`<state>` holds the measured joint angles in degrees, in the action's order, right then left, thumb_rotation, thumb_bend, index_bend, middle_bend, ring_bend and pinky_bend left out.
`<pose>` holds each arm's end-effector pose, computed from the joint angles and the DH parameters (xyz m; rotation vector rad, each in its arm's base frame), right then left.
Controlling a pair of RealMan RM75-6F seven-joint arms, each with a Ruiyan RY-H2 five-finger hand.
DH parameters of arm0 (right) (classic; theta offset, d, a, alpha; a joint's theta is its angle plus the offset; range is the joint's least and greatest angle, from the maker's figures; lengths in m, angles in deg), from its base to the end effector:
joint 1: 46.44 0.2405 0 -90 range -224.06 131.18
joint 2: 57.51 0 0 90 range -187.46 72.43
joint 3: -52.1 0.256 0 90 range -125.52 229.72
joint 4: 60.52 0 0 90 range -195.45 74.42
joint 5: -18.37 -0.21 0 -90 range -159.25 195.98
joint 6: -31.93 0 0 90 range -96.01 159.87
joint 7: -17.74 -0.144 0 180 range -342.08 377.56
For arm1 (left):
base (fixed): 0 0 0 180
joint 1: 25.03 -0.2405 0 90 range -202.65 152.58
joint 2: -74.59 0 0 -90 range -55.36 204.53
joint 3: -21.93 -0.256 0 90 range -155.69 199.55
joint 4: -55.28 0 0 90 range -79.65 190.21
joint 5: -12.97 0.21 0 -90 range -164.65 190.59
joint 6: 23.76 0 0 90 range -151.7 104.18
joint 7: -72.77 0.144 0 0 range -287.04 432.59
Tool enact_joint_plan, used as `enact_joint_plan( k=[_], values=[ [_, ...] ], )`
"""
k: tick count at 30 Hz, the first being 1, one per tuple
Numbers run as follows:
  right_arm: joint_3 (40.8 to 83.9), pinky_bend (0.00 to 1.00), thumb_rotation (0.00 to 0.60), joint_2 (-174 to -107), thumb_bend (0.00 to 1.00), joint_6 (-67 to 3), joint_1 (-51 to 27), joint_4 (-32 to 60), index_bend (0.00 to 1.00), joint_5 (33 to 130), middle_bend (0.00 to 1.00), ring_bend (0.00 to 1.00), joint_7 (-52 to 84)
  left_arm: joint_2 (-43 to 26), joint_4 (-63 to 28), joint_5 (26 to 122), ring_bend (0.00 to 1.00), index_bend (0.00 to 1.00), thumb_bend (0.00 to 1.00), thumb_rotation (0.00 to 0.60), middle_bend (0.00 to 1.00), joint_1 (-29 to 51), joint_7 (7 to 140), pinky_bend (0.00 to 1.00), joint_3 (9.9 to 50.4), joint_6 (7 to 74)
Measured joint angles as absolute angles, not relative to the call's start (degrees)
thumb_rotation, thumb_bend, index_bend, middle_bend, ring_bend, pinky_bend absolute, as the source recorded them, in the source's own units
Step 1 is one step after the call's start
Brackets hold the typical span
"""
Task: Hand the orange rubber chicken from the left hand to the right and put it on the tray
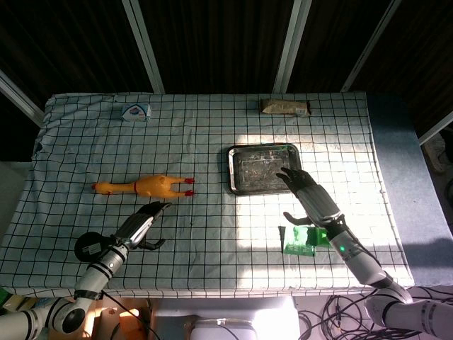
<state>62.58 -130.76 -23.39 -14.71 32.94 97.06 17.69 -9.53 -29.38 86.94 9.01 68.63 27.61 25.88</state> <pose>-0.1904 -0.3146 0.0604 1.8132 -1.0792 1.0564 -0.2082 0.3030 -0.0130 -1.8471 -1.3340 -0.9460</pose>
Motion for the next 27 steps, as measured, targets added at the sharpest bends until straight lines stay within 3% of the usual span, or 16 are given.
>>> enact_joint_plan(
  k=[6, 11, 19, 27],
  values=[
    [61.7, 0.0, 0.6, -129.9, 0.26, -24.6, -15.2, 33.3, 0.0, 97.2, 0.0, 0.0, 18.0, -9.9, -28.6, 87.1, 0.0, 0.0, 0.33, 0.6, 0.07, 9.0, 69.7, 0.1, 27.4, 26.9],
    [61.2, 0.0, 0.6, -128.3, 0.26, -26.0, -16.0, 33.6, 0.0, 97.8, 0.0, 0.0, 16.7, -10.5, -26.2, 87.9, 0.0, 0.0, 0.36, 0.6, 0.06, 8.5, 74.9, 0.09, 27.9, 31.7],
    [59.3, 0.0, 0.6, -125.9, 0.26, -27.6, -17.6, 32.9, 0.0, 99.6, 0.0, 0.0, 14.0, -13.7, -14.3, 86.9, 0.0, 0.0, 0.36, 0.6, 0.07, 7.9, 85.5, 0.09, 31.7, 40.7],
    [58.8, 0.0, 0.6, -125.4, 0.26, -27.8, -18.0, 32.0, 0.0, 99.8, 0.0, 0.0, 11.8, -15.5, -8.6, 82.3, 0.0, 0.01, 0.36, 0.6, 0.07, 8.8, 85.9, 0.09, 33.8, 37.3]
  ],
)
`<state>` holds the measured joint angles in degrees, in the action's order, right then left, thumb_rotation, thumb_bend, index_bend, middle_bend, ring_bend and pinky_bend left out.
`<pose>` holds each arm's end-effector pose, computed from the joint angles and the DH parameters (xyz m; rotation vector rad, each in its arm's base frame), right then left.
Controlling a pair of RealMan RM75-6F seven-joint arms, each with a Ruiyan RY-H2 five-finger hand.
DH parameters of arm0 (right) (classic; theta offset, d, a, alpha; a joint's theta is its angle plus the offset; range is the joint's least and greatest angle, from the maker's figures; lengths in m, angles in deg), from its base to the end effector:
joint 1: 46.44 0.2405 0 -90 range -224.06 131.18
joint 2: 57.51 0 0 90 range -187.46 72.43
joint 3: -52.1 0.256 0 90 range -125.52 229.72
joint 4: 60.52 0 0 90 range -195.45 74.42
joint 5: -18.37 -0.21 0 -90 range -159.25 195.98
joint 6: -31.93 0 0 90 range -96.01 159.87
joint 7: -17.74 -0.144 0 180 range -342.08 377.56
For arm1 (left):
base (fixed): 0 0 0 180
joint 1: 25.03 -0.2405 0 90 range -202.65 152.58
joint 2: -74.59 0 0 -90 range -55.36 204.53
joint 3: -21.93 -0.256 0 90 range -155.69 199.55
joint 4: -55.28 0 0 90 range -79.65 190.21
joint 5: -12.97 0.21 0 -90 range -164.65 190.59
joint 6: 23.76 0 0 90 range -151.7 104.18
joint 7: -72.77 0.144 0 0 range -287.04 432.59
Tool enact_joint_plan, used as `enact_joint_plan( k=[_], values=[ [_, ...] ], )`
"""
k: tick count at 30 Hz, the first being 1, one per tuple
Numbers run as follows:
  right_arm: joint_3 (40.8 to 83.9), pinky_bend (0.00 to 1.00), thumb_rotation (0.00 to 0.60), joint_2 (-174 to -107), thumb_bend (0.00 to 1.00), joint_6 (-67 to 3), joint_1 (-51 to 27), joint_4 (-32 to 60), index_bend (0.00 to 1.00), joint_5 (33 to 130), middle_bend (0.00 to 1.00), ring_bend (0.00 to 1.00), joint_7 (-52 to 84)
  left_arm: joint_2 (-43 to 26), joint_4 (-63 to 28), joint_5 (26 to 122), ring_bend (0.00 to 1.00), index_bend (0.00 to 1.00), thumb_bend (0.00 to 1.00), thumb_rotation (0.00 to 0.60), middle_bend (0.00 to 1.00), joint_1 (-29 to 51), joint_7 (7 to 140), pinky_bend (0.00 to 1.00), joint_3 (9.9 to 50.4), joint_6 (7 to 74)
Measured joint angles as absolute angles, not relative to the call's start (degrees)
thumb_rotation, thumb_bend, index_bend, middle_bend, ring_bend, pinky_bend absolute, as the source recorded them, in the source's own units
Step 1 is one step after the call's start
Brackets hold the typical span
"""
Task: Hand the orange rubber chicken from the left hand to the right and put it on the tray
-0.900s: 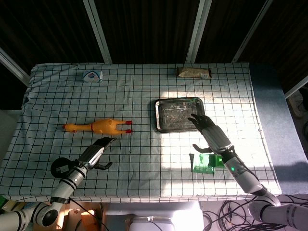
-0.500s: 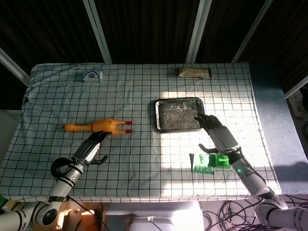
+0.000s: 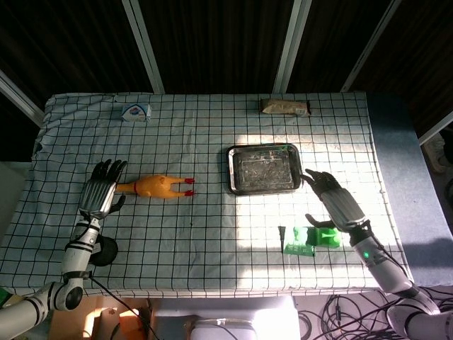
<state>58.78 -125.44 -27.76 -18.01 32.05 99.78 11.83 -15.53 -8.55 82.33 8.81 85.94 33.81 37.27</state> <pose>-0.2278 -0.2996 0.0915 1.7519 -1.0834 1.0193 -0.2571 0.3686 0.0374 -1.5753 -0.7887 -0.7965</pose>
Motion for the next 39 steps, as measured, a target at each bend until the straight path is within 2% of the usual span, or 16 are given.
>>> enact_joint_plan(
  k=[6, 11, 21, 27, 29, 35, 39],
  values=[
    [58.4, 0.0, 0.6, -125.5, 0.26, -27.3, -17.7, 31.7, 0.0, 99.9, 0.0, 0.0, 11.3, -19.1, 0.6, 78.7, 0.0, 0.04, 0.36, 0.6, 0.1, 10.8, 86.0, 0.09, 34.0, 30.2],
    [58.2, 0.0, 0.6, -125.6, 0.26, -26.8, -17.7, 31.4, 0.0, 99.2, 0.0, 0.0, 11.7, -22.6, 7.1, 77.7, 0.0, 0.13, 0.36, 0.6, 0.12, 12.2, 84.8, 0.1, 33.9, 26.8],
    [57.9, 0.0, 0.6, -125.9, 0.26, -25.4, -17.4, 30.7, 0.0, 97.5, 0.0, 0.0, 12.6, -27.3, 14.8, 79.1, 0.02, 0.38, 0.4, 0.6, 0.17, 14.3, 80.1, 0.1, 33.3, 23.1],
    [57.8, 0.0, 0.6, -125.8, 0.26, -25.1, -17.4, 30.4, 0.0, 96.7, 0.0, 0.0, 12.5, -29.4, 18.9, 81.1, 0.09, 0.61, 0.5, 0.6, 0.28, 15.0, 78.0, 0.1, 32.7, 23.1],
    [57.8, 0.0, 0.6, -125.8, 0.26, -25.1, -17.4, 30.3, 0.0, 96.6, 0.0, 0.0, 12.5, -30.1, 20.0, 81.8, 0.12, 0.65, 0.53, 0.6, 0.31, 15.1, 77.0, 0.11, 32.6, 23.6],
    [57.8, 0.0, 0.6, -125.5, 0.26, -25.1, -17.5, 30.3, 0.0, 96.5, 0.0, 0.0, 12.4, -30.9, 21.2, 83.8, 0.17, 0.67, 0.56, 0.6, 0.39, 15.0, 74.9, 0.14, 32.3, 26.6],
    [57.8, 0.0, 0.6, -125.3, 0.26, -25.3, -17.6, 30.4, 0.0, 96.6, 0.0, 0.0, 12.0, -31.1, 21.4, 84.9, 0.23, 0.67, 0.59, 0.6, 0.51, 14.7, 73.6, 0.17, 32.3, 29.4]
  ],
)
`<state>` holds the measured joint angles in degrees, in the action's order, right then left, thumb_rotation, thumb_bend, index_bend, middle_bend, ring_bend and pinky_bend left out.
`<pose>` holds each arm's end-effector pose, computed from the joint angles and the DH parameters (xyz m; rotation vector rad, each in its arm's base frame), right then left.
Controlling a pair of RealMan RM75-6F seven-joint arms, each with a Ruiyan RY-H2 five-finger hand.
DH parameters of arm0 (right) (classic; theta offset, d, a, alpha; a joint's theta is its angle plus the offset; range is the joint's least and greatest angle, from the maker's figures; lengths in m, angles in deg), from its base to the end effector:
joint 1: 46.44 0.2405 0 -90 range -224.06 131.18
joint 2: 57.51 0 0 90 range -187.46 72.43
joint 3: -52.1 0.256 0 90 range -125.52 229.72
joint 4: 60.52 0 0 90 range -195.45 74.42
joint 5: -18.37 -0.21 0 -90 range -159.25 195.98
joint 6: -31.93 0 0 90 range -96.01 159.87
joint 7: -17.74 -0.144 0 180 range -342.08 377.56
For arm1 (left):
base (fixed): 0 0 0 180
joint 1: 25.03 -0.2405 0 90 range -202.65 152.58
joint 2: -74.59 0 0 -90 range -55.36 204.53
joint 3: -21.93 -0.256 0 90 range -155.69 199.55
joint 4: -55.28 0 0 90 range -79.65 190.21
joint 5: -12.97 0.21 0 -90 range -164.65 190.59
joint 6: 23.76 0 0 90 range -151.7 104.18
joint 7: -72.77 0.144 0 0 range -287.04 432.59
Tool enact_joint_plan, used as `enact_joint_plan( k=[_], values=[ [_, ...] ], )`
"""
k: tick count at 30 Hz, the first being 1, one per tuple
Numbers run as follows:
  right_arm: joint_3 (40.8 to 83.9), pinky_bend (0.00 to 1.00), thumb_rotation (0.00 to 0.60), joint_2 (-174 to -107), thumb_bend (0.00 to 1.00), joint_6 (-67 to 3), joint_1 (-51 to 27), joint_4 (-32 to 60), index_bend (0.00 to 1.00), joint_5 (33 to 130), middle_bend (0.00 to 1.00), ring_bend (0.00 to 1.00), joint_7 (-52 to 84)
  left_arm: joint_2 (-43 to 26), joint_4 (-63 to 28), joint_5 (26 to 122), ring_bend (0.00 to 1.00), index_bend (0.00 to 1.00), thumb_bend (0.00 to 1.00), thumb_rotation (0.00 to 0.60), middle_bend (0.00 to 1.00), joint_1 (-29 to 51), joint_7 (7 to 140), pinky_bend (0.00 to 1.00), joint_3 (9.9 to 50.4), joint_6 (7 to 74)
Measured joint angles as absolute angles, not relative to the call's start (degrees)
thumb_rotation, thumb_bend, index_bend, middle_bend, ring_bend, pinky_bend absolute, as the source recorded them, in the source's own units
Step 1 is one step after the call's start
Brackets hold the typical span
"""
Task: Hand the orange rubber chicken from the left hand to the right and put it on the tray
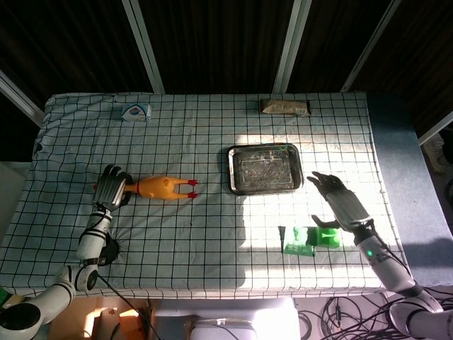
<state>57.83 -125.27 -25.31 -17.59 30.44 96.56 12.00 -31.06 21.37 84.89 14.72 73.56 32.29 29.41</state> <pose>-0.2441 -0.3020 0.0904 1.7323 -1.1275 0.9364 -0.2783 0.4033 -0.0098 -1.5924 -0.8137 -0.7191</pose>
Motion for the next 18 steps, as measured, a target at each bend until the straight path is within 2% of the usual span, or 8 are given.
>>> enact_joint_plan(
  k=[5, 18],
  values=[
    [57.8, 0.0, 0.6, -125.2, 0.26, -25.2, -17.6, 30.2, 0.0, 96.5, 0.0, 0.0, 11.6, -30.4, 19.8, 86.6, 0.3, 0.67, 0.6, 0.6, 0.61, 14.2, 71.8, 0.18, 32.2, 33.0],
    [57.7, 0.0, 0.6, -125.6, 0.26, -25.2, -17.4, 29.8, 0.0, 97.3, 0.0, 0.0, 10.8, -25.3, 10.4, 88.2, 0.33, 0.68, 0.64, 0.6, 0.64, 13.0, 74.8, 0.21, 33.2, 39.3]
  ],
)
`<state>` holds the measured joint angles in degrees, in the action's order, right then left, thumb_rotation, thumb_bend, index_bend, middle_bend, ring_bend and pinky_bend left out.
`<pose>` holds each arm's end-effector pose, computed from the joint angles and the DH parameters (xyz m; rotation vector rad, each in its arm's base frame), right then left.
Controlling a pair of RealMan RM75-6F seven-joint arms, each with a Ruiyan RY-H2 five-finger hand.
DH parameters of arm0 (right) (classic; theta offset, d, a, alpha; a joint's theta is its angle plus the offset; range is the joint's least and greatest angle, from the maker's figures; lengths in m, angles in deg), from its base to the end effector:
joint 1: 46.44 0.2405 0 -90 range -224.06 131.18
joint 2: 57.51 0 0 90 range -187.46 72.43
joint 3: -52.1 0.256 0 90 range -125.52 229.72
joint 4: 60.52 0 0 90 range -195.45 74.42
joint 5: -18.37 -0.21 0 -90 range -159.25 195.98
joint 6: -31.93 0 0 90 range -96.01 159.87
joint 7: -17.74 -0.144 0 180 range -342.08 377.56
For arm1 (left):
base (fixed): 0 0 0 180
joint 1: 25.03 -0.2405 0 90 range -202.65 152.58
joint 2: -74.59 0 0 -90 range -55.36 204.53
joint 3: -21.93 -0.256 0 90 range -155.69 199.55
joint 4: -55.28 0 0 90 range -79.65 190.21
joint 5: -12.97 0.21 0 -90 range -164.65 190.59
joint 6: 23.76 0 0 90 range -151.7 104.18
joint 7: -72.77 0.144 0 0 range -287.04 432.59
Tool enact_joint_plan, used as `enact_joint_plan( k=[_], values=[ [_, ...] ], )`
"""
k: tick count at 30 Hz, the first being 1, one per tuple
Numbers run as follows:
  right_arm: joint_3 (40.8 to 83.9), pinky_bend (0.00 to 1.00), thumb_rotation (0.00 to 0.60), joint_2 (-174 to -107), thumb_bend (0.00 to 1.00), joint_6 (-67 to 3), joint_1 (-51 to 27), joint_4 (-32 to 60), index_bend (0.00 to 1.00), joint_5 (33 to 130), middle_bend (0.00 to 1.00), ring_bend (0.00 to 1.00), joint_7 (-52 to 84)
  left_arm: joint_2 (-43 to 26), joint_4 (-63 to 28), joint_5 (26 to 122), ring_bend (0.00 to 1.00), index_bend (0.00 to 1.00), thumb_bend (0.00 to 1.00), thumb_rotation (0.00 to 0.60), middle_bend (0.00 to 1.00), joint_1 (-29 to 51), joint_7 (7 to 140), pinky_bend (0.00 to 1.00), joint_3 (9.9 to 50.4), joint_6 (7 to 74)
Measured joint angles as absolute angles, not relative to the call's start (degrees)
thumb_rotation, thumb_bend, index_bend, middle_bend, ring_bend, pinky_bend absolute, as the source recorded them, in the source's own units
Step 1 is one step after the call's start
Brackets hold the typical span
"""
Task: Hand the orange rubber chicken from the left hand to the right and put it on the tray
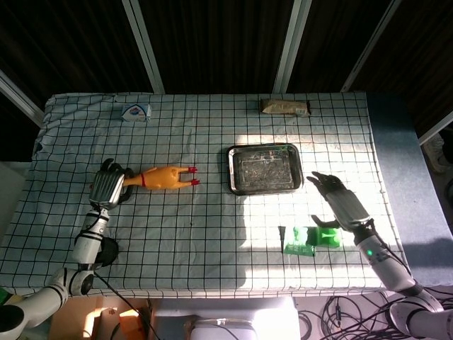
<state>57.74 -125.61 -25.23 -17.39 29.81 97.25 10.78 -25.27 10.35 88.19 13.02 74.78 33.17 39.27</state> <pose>-0.2438 -0.3030 0.0888 1.7373 -1.1349 0.9476 -0.2528 0.3948 0.0177 -1.5675 -0.7092 -0.8927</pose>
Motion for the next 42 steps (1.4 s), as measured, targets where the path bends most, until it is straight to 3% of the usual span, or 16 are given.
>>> enact_joint_plan(
  k=[9, 19, 26, 42],
  values=[
    [58.1, 0.0, 0.6, -126.7, 0.26, -25.0, -16.2, 30.6, 0.0, 98.5, 0.0, 0.0, 10.4, -20.1, -1.5, 89.3, 0.49, 0.69, 0.75, 0.6, 0.73, 11.3, 76.1, 0.44, 33.5, 43.2],
    [61.1, 0.0, 0.6, -128.5, 0.26, -25.5, -13.7, 34.9, 0.0, 99.5, 0.0, 0.0, 6.9, -15.5, -14.4, 89.1, 0.51, 0.69, 0.77, 0.6, 0.75, 9.3, 70.8, 0.58, 33.6, 43.6],
    [65.6, 0.0, 0.6, -131.9, 0.26, -20.8, -8.0, 37.9, 0.0, 93.2, 0.0, 0.0, 6.6, -15.5, -18.4, 88.6, 0.51, 0.68, 0.78, 0.6, 0.75, 8.7, 70.9, 0.61, 32.6, 42.3],
    [69.3, 0.0, 0.6, -153.6, 0.26, -15.0, 8.2, 27.0, 0.0, 70.9, 0.0, 0.0, 29.1, -18.3, -17.9, 91.1, 0.51, 0.68, 0.78, 0.6, 0.75, 8.3, 72.0, 0.61, 31.1, 43.8]
  ],
)
